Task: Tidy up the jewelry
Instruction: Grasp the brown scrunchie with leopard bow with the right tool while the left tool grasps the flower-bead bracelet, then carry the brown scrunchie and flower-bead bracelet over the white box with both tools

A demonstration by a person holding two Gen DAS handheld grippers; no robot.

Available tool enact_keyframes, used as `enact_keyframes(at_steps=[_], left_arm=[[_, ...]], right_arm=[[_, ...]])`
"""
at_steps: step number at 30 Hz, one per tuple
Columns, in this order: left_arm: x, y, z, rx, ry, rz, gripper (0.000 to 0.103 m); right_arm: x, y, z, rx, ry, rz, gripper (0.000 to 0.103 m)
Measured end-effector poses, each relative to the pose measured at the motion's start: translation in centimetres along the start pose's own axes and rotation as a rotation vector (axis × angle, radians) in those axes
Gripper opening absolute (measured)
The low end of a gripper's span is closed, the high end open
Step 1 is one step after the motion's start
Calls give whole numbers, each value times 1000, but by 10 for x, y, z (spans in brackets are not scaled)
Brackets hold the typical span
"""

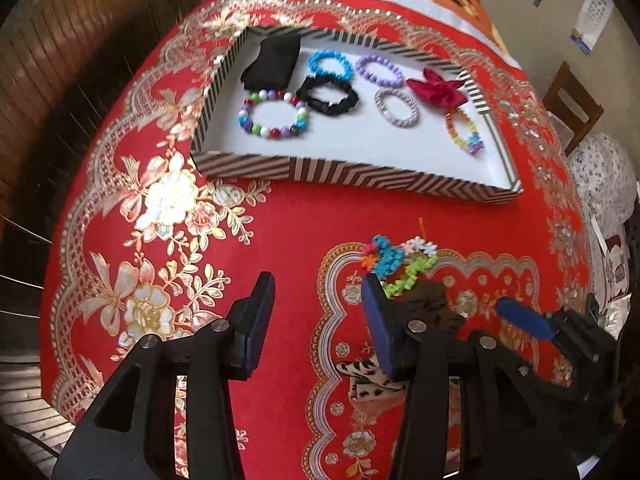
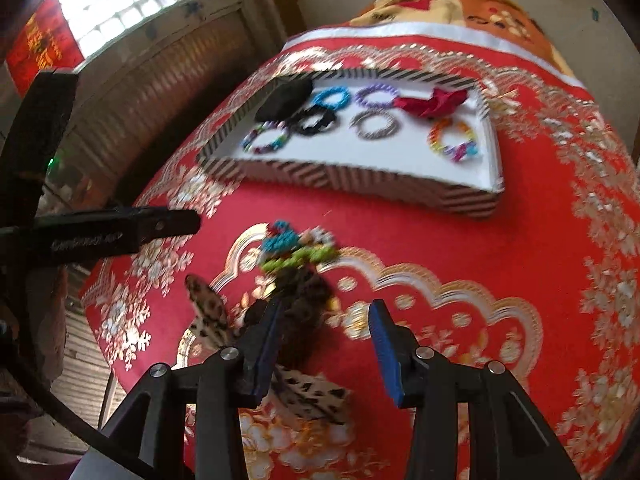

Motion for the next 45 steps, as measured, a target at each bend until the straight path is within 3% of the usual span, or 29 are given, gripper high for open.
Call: enact_keyframes(at_steps=[5,6,7,10,15,21,23,24,27,28,45], left_arm=[[-21,-4,6,7,29,-48,44],[-25,-5,9,-2,30,-52,44],[-27,-6,13,-14,26,-53,44],[-36,-8,21,-42,23,-64,44],[-51,-11,34,-83,15,-84,44],[-58,-15,42,-106,8,-64,45],[-57,-14,43,-115,39,-57,34],[-57,-14,43,-119,53,-56,18],[-56,-15,40,-108,79,-68,17],[-55,-17,39,-99,98,-69,8],[26,-37,26,-59,137,92,7]], right_arm=[[-31,5,-9,-9,-46,-51,41],[-37,6,-9,-7,-43,-57,36],[-41,7,-9,-2,-33,-63,23],[-38,10,-3,17,9,-59,16],[-22,13,31,-14,68,-74,15],[-15,15,56,-84,51,-70,15],[-15,16,57,-91,45,-63,16],[-15,15,56,-91,41,-60,16],[-17,15,53,-85,23,-46,15],[-18,14,52,-85,17,-43,15],[30,-8,42,-35,-8,71,14]])
Point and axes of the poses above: each gripper's, at about its wrist camera, not at the fingertips, and x roughly against the way its jaws point, z to its right, y to its underside, the point moved 1 cm from there along -x, roughly the way its jaws point, and after that the axes turned 1 degree about -y, right-handed, at the moved point
